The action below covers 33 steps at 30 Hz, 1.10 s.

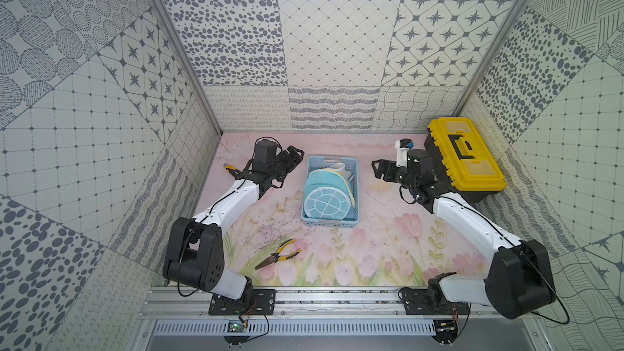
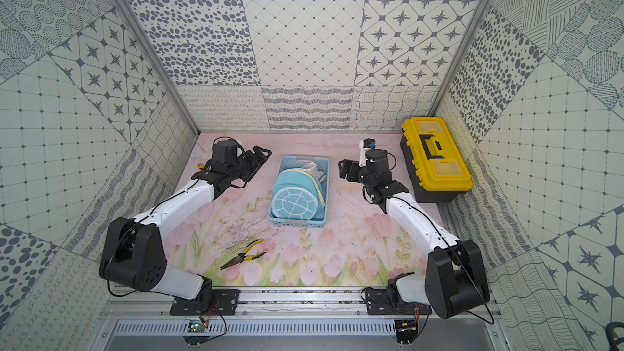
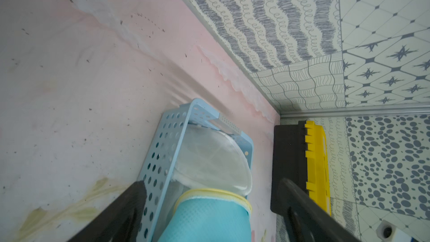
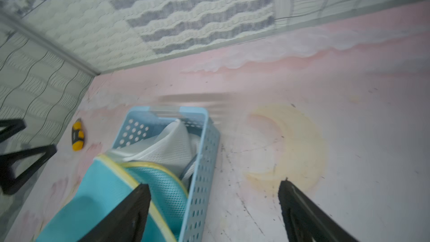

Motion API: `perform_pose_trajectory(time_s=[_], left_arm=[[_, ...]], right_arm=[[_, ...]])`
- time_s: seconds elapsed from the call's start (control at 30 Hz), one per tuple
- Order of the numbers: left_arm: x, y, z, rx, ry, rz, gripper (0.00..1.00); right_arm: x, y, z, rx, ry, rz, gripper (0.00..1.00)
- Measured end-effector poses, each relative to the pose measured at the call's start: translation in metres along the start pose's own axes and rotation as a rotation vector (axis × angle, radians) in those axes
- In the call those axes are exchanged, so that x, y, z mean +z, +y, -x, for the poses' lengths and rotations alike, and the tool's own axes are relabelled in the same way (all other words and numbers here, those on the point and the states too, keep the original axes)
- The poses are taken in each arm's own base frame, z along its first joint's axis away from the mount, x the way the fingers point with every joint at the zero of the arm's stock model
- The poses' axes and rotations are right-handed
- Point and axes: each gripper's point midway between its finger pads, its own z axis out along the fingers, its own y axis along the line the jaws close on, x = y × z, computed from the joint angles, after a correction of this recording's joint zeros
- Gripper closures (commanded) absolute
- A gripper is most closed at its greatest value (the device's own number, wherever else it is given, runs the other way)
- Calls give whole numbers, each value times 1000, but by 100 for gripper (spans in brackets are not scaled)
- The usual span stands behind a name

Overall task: Turn the laundry bag inside out
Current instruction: Pick up the laundry bag and place it in the bin.

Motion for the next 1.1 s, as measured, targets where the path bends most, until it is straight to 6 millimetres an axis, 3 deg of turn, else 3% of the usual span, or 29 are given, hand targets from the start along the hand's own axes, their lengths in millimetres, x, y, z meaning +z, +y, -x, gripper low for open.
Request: perform_pose_trajectory(time_s=[0.1,0.17,0.27,0.47,0.7,0.77,0.87,1.0,1.1], left_arm=[[-13,-13,-16,26,50,-5,4],[-22,-18,-24,40,74,-3,4],[-33,-20,-36,61,125,13,4],[-49,-12,-58,84,223,49,4],[-62,-10,-67,126,263,62,3],[-65,-11,-70,145,269,60,3],[-69,-14,-71,173,275,55,2],[-71,-19,-71,207,290,48,3],[-72,-22,-76,242,311,42,3]], right_arm=[[3,68,-27,-169,82,198,8],[1,97,-52,-262,143,291,12],[1,120,-83,-352,225,377,24],[11,116,-114,-424,324,390,32],[19,112,-123,-473,360,382,41],[24,111,-125,-483,368,379,50],[30,109,-128,-496,380,367,74],[33,106,-127,-506,379,350,98],[32,108,-120,-514,366,345,100]])
